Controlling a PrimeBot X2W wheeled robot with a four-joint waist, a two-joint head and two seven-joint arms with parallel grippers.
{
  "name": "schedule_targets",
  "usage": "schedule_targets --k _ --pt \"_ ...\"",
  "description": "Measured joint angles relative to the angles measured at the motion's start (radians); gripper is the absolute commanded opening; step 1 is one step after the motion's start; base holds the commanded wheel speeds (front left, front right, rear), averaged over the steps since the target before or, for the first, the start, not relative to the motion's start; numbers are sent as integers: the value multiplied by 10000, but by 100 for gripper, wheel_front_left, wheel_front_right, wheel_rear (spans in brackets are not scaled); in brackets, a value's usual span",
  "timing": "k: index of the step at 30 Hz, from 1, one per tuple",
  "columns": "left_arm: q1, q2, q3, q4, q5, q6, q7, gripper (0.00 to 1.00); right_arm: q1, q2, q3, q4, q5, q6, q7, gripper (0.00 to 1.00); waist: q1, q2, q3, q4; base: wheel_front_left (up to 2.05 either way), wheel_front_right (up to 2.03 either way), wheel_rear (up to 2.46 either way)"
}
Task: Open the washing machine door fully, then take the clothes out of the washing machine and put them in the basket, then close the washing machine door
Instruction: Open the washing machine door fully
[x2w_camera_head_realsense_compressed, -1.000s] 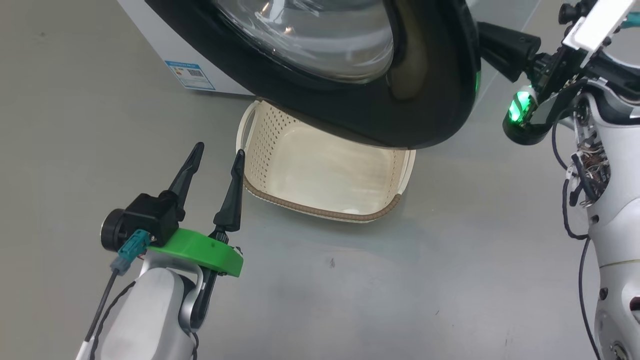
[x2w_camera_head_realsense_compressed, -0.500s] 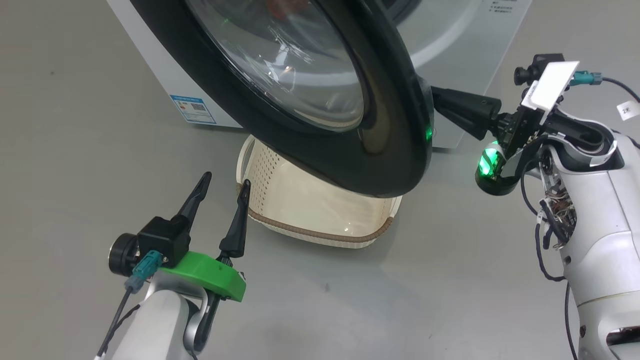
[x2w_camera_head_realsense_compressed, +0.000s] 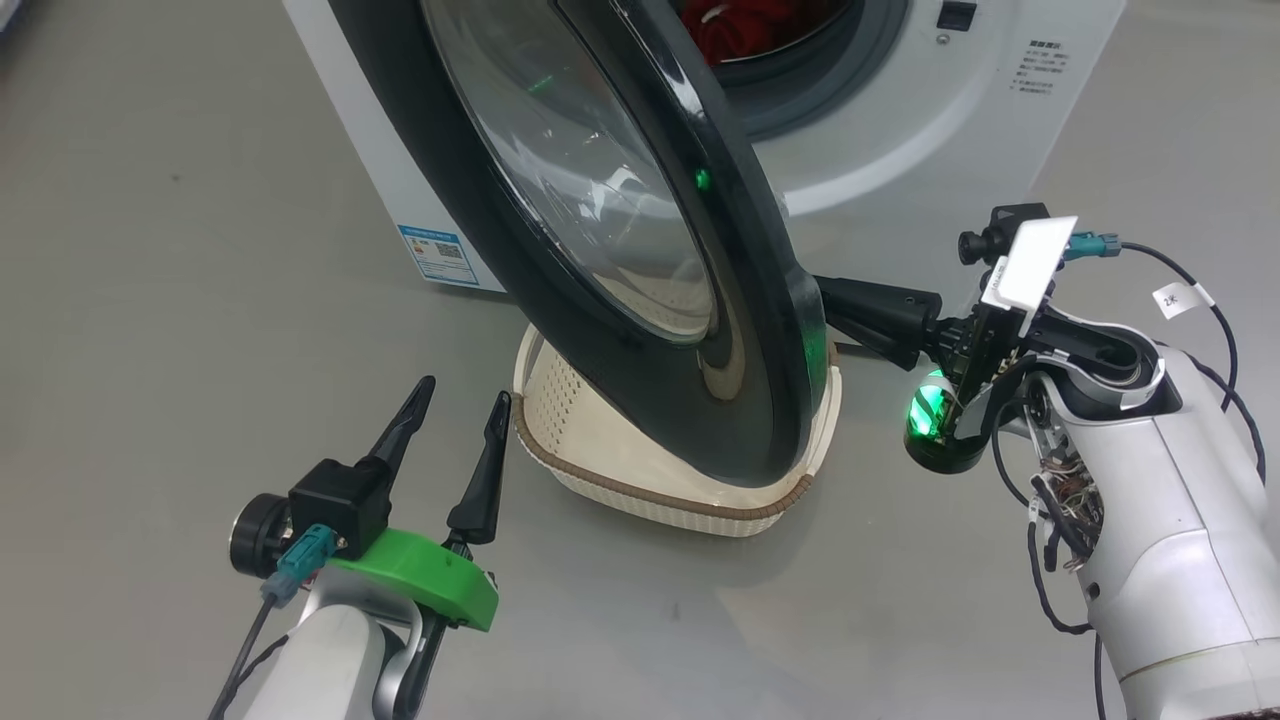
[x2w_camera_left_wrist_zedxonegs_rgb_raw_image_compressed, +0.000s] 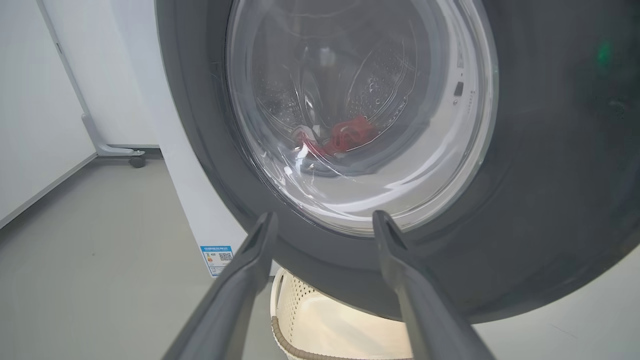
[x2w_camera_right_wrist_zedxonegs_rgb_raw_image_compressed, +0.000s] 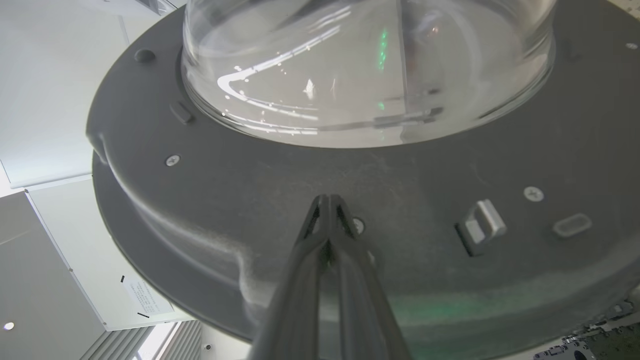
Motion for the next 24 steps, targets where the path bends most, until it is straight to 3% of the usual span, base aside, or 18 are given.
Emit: schedule_targets --k 24 --pt "415 21 -234 17 -357 -27 0 100 1197 146 1241 -690 744 -59 -213 0 0 0 -622 1734 0 0 0"
